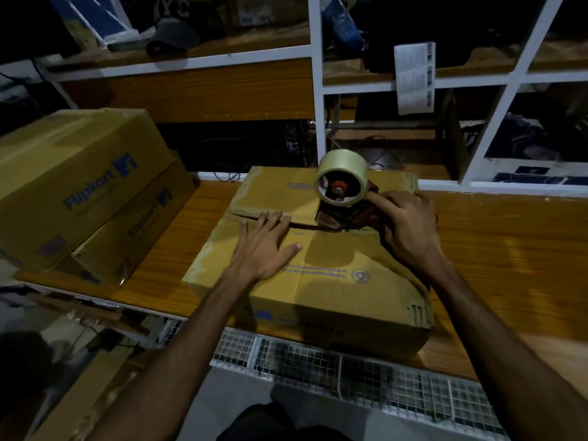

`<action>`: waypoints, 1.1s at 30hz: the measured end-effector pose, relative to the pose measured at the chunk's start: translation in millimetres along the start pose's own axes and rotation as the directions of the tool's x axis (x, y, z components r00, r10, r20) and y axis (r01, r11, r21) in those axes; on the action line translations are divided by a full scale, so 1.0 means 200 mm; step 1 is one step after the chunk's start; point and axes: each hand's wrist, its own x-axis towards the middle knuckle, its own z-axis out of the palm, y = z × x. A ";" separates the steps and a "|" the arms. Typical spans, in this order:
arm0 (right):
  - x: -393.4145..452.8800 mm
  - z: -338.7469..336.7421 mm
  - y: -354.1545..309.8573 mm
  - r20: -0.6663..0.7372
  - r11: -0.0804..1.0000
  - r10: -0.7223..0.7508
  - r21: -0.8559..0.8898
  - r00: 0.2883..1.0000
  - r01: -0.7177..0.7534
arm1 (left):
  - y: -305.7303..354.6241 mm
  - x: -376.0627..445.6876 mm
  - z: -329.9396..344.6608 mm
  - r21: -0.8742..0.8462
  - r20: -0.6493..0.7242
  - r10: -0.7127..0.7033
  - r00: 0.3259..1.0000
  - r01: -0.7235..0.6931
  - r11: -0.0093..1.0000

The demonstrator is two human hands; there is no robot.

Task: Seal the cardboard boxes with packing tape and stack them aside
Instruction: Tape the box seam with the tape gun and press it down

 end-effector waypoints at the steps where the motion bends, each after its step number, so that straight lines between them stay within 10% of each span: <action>1: 0.00 0.00 0.00 -0.017 1.000 0.029 0.000 0.999 -0.029 | -0.01 0.00 0.00 -0.004 -0.003 -0.007 1.000 0.007 1.000; 23: -0.03 -0.01 0.02 -0.030 1.000 -0.018 -0.002 0.999 0.018 | -0.29 0.10 -0.02 0.064 0.032 -0.123 0.992 0.121 0.991; 33: -0.42 -0.11 0.43 -0.039 0.971 0.219 0.108 0.975 -0.214 | -0.32 0.12 0.01 0.095 0.017 -0.084 0.996 0.082 0.992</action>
